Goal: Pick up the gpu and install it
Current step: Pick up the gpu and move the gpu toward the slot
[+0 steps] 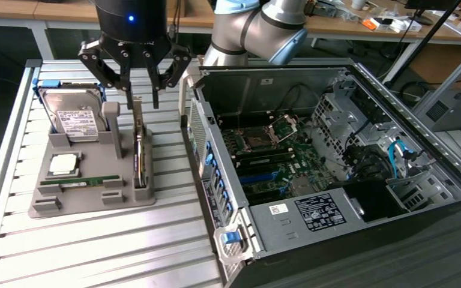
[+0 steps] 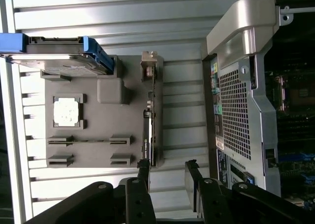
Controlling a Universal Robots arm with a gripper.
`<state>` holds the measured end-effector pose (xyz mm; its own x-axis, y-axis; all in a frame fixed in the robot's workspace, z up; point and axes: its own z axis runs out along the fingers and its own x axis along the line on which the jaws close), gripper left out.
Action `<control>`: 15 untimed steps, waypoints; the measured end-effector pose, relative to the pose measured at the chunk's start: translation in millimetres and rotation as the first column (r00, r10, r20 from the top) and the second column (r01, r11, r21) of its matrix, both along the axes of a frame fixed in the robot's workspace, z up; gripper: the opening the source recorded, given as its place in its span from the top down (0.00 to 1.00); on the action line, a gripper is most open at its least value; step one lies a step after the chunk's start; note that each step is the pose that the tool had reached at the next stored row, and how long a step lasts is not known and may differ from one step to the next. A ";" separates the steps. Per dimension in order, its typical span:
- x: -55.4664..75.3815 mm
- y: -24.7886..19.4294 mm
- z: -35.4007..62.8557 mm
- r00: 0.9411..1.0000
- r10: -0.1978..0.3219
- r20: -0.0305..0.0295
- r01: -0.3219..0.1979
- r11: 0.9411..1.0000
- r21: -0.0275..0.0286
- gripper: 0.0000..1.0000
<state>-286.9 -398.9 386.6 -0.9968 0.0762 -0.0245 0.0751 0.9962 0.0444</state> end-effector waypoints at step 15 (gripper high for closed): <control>-0.2 0.0 -3.7 1.000 0.000 0.000 0.000 1.000 0.000 0.58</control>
<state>-287.1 -398.9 382.9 -0.9968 0.0763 -0.0245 0.0752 0.9962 0.0443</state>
